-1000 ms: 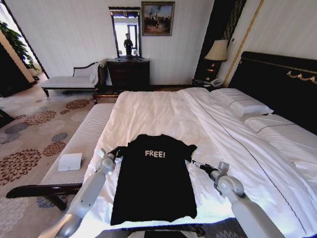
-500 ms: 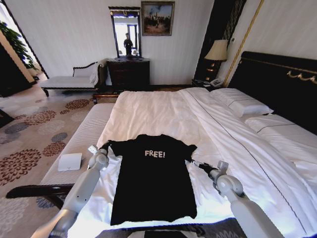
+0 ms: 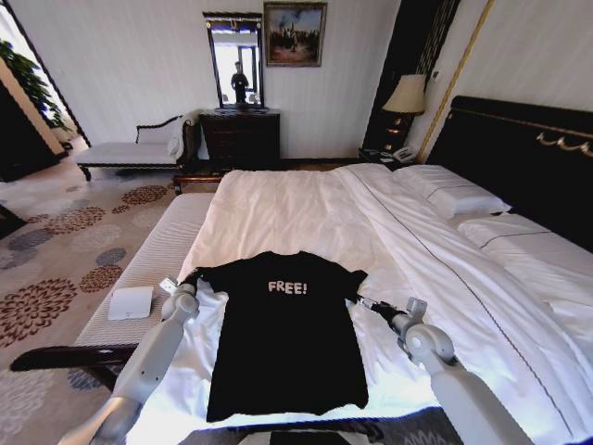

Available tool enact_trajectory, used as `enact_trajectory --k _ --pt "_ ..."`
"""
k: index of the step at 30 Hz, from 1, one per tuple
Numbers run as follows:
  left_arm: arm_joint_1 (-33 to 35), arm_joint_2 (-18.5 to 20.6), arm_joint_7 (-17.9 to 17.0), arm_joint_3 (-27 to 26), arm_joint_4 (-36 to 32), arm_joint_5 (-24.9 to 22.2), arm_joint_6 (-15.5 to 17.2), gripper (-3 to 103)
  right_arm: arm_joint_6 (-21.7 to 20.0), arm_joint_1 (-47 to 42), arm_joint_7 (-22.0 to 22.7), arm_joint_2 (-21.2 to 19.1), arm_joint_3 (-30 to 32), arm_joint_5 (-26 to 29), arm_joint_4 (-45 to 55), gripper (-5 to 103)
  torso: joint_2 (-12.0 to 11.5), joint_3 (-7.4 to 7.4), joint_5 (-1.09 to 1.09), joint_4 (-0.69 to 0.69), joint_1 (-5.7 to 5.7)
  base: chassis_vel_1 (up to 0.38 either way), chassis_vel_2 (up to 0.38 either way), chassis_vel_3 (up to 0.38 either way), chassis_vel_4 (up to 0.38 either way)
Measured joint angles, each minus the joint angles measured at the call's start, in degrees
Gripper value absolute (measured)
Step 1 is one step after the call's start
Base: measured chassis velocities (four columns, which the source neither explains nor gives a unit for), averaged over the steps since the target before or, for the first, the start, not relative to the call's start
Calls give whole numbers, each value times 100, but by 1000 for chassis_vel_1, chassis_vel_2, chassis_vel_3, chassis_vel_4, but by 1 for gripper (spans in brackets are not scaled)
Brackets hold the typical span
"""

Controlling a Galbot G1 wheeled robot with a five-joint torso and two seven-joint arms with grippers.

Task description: Fold the clothes on the bed.

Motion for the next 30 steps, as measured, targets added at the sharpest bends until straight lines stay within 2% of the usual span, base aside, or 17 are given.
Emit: enact_trajectory --k 1,2,4,5,7,8,9,10,11,13,14,16,17,19,24,30 --pt "129 27 -13 -48 -157 88 8 24 50 100 -15 31 0 96 -108 100 0 0 -1 0 0 0 0 0 0" --pt "268 48 -34 -124 -308 163 14 24 118 217 -49 61 -3 192 -220 100 0 0 -1 0 0 0 0 0 0" --pt "515 80 -63 -280 -537 259 27 35 229 438 -131 114 -20 375 -459 100 0 0 -1 2 0 0 0 0 0" --pt "515 80 -63 -280 -537 259 27 35 229 438 -131 114 -20 375 -459 100 0 0 -1 2 0 0 0 0 0" --pt "897 125 -67 -522 -881 379 33 46 340 730 -283 198 -44 602 -824 100 0 0 1 3 0 0 0 0 0" --pt "1065 143 -67 -591 -1014 419 34 46 381 831 -343 240 -39 651 -986 102 0 0 0 5 0 0 0 0 0" --pt "1231 154 -58 -642 -1151 468 36 51 409 914 -393 281 -23 697 -1154 98 0 0 -1 4 0 0 0 0 0" --pt "1416 159 -36 -701 -1297 534 36 58 438 992 -436 317 3 747 -1317 98 0 0 0 1 0 0 0 0 0" --pt "1416 159 -36 -701 -1297 534 36 58 438 992 -436 317 3 747 -1317 98 0 0 0 1 0 0 0 0 0" --pt "1932 130 8 -886 -1690 673 33 68 500 1205 -526 415 36 871 -1707 96 0 -1 -1 -1 0 0 0 0 0" --pt "2198 93 15 -980 -1894 721 33 68 526 1310 -575 461 46 927 -1893 99 0 0 -1 0 0 0 0 0 0" --pt "2724 -12 32 -1151 -2331 824 27 79 644 1506 -748 566 89 1013 -2245 100 0 0 0 2 0 0 0 0 0" --pt "2724 -12 32 -1151 -2331 824 27 79 644 1506 -748 566 89 1013 -2245 100 0 0 0 2 0 0 0 0 0" --pt "3170 -131 70 -1287 -2715 939 5 90 736 1643 -981 683 157 1146 -2494 100 0 0 1 3 0 0 0 0 0" --pt "3731 -292 178 -1386 -3188 1235 -103 99 772 1874 -1197 895 240 1363 -2814 100 0 -1 1 1 0 0 0 0 0" --pt "4042 -463 233 -1301 -3532 1484 -183 100 841 2106 -1338 917 178 1235 -3223 100 0 0 -1 1 0 0 0 0 0"
